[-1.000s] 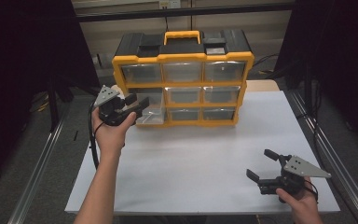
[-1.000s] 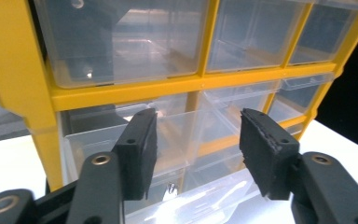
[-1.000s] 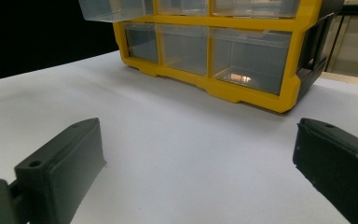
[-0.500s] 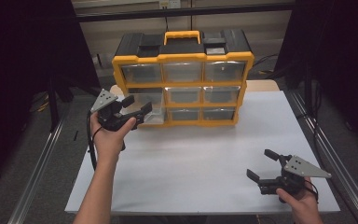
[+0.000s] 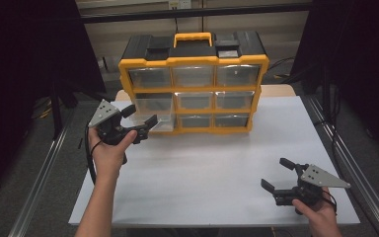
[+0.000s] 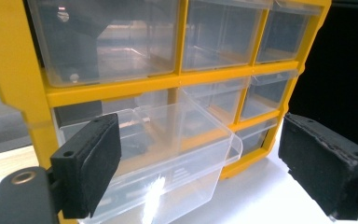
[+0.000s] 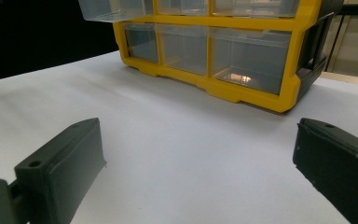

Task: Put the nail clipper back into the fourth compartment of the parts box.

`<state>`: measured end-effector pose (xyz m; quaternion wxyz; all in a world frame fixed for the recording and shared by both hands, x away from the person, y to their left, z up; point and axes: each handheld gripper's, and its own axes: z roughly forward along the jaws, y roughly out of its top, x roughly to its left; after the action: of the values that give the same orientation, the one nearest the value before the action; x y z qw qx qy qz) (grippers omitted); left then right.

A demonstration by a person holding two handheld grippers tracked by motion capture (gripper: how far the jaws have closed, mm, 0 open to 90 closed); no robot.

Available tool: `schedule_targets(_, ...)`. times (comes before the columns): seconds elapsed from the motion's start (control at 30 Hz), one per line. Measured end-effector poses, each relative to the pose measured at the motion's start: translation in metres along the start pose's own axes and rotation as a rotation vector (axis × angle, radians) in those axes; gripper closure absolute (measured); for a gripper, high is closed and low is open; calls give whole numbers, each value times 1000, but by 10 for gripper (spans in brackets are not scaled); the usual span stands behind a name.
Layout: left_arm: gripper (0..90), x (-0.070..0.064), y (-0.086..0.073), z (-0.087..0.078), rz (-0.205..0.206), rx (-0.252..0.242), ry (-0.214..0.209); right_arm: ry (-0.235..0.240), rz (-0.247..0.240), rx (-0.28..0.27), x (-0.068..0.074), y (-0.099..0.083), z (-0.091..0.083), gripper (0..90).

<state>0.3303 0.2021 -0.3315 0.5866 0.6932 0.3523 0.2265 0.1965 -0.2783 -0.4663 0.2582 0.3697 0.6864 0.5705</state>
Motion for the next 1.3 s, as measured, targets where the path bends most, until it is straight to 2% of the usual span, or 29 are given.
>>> schedule_targets(0.33,59,3,-9,-12,1,-12,-40,-3,1,1,0,0,0,13)
schedule_targets(0.57,39,6,-19,-20,-4,-3,-55,-5,-2,2,0,0,0,13)
schedule_targets(0.63,34,7,-22,-22,1,-4,-47,-3,-2,2,0,0,0,13)
schedule_targets(0.77,34,8,-28,-27,-3,-22,-52,-2,-3,5,0,0,0,13)
schedule_targets(0.9,31,8,-34,-30,-12,-6,-59,-2,-3,5,0,0,0,13)
schedule_targets(0.97,30,9,-37,-32,5,-2,-56,-2,-4,5,0,0,0,13)
schedule_targets(1.0,30,8,-39,-33,-9,-7,-57,-3,-4,4,0,0,0,13)
schedule_targets(1.2,29,11,-53,-38,-8,16,-72,-3,-1,1,0,0,0,13)
schedule_targets(1.23,30,11,-55,-39,-23,11,-64,-5,0,2,0,0,0,13)
schedule_targets(1.27,30,12,-57,-41,-4,25,-69,-4,2,3,0,0,0,13)
schedule_targets(1.3,30,13,-59,-41,-6,27,-69,-5,1,3,0,0,0,13)
